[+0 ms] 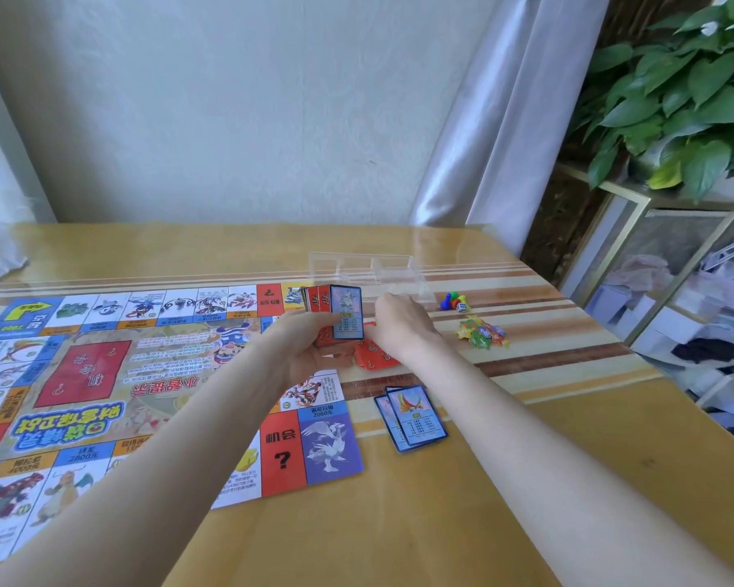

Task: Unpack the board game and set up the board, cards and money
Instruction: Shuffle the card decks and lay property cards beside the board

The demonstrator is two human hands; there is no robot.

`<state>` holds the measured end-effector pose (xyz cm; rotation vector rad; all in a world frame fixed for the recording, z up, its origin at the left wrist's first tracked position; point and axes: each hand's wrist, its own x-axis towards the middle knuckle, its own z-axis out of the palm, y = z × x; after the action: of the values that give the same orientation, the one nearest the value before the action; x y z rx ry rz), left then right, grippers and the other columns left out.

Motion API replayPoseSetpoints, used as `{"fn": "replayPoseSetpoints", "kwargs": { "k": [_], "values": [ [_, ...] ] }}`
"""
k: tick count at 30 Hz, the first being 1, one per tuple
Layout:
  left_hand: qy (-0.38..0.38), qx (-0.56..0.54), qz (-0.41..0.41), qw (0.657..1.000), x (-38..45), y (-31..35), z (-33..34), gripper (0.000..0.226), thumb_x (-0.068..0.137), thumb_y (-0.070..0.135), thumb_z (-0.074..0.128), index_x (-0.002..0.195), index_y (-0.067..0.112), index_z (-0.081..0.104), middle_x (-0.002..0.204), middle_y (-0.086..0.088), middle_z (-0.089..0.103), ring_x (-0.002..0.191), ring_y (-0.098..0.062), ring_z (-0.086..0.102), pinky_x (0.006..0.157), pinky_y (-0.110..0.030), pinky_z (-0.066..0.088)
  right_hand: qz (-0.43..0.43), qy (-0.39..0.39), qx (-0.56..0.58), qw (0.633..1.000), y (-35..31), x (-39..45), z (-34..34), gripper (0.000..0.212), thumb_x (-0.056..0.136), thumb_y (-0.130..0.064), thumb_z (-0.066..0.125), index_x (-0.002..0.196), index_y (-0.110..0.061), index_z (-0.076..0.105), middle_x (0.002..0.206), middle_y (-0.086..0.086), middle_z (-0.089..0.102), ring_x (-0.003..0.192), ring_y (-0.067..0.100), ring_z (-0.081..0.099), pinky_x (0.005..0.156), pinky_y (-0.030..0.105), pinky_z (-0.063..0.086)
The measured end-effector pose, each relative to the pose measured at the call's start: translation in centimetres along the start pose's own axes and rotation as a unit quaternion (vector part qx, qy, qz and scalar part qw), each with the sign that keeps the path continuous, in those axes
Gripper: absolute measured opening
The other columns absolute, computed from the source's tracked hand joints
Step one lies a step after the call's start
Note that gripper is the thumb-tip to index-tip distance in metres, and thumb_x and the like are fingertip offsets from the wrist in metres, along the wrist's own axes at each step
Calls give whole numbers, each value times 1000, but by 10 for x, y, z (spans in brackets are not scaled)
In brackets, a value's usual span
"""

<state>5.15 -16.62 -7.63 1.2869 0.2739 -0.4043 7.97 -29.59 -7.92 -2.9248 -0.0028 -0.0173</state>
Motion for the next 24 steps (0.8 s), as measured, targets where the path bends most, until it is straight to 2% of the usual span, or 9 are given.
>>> {"fn": "replayPoseSetpoints", "kwargs": {
  "k": [3,5,7,10,13,15,19,22,24],
  "values": [
    [-4,4,-4,1000,-1,0,-1,10,97,5,45,94,7,54,90,-16,64,75,-27,62,71,-45,53,-13,-10,15,1000,4,0,-1,31,89,-13,56,61,-11,45,65,5,48,72,28,54,46,27,30],
    [-5,9,-6,1000,-1,1,-3,9,97,5,45,96,6,54,90,-16,65,75,-28,62,66,-43,55,-43,-41,33,998,9,-3,-12,15,89,-22,59,82,-8,60,85,8,59,87,28,60,60,29,42],
    [-1,9,-1,1000,-2,4,-7,8,97,6,45,98,5,54,89,-16,65,75,-30,62,61,-40,56,-89,-104,39,990,15,-6,-29,40,86,-27,65,122,-12,55,122,5,57,112,23,54,86,32,43],
    [10,-2,11,1000,-1,8,-12,13,96,7,46,106,3,53,90,-16,65,77,-31,62,61,-41,56,-155,-231,27,960,17,-7,-43,74,81,-20,70,143,-23,30,146,-2,37,128,17,41,104,31,35],
    [13,-12,8,1000,-2,8,-11,16,96,6,46,110,3,52,89,-16,65,74,-32,62,55,-40,57,-174,-294,-43,939,13,-5,-38,96,77,-20,73,149,-24,9,154,-2,23,135,18,33,109,32,31],
    [13,-9,1,1000,-3,6,-10,14,97,6,45,108,4,53,87,-16,66,71,-30,63,55,-38,57,-185,-291,-71,936,10,-2,-33,100,77,-20,73,150,-22,4,155,-2,17,138,18,28,112,32,27],
    [6,-18,2,1000,-3,1,-11,18,96,6,46,113,2,53,92,-17,66,78,-30,65,70,-41,56,-205,-257,-96,940,5,3,-34,91,76,-18,73,147,-17,17,146,-1,28,132,17,32,102,25,29],
    [1,-47,12,999,-5,0,-17,14,95,5,49,106,5,57,94,-16,68,77,-28,68,66,-38,58,-202,-256,-112,939,3,7,-32,81,75,-18,74,142,-17,28,135,0,38,124,21,41,103,35,37],
    [0,-64,18,998,-8,-1,-20,12,94,4,50,104,5,58,97,-17,69,72,-26,71,63,-39,59,-202,-257,-106,939,4,8,-33,78,75,-20,76,140,-17,32,136,1,40,124,21,42,104,38,38]
  ]
}}
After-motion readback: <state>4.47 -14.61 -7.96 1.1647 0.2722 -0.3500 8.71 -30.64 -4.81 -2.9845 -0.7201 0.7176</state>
